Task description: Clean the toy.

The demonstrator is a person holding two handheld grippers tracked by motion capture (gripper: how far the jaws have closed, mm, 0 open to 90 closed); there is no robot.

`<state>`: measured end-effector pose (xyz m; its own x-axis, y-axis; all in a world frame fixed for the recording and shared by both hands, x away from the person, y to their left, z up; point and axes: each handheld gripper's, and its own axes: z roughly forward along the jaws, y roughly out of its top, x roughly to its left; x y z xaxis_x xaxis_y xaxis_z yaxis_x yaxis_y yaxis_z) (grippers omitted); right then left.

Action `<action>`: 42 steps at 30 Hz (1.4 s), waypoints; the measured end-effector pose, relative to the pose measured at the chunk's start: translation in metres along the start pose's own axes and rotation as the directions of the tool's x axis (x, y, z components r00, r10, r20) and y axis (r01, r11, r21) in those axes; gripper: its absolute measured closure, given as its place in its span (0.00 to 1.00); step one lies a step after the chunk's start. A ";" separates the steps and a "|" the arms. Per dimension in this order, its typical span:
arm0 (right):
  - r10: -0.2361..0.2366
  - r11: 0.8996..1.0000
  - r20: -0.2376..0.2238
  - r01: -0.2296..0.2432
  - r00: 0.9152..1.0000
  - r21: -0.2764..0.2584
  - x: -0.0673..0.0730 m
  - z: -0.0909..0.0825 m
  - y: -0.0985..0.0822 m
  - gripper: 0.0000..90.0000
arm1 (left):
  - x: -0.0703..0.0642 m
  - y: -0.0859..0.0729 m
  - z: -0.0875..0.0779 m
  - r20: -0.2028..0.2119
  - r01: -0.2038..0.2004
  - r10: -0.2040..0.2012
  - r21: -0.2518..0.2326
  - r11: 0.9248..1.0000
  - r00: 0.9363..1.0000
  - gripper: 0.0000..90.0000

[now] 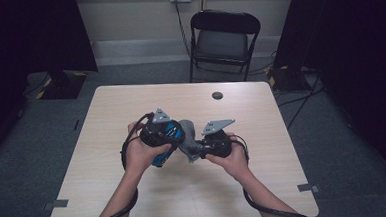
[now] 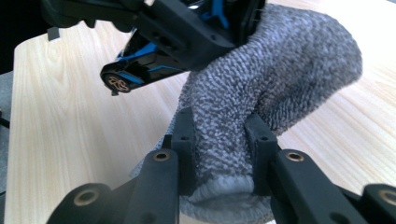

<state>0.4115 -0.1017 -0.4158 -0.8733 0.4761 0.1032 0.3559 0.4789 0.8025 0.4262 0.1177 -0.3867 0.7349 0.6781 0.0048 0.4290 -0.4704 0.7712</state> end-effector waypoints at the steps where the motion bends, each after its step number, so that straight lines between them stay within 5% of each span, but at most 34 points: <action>1: -0.004 1.000 0.004 0.004 1.000 0.005 0.000 0.001 0.000 0.78 | -0.001 0.001 0.001 0.000 -0.001 0.001 -0.001 1.000 1.000 0.28; 42: -0.024 0.999 -0.077 0.027 0.997 0.033 0.018 0.024 -0.012 0.78 | -0.005 0.033 0.019 0.006 0.001 0.000 -0.024 1.000 1.000 0.28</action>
<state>0.3994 -0.0808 -0.4380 -0.9047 0.4060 0.1292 0.3435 0.5157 0.7849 0.4468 0.0882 -0.3735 0.7378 0.6750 0.0007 0.4166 -0.4562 0.7863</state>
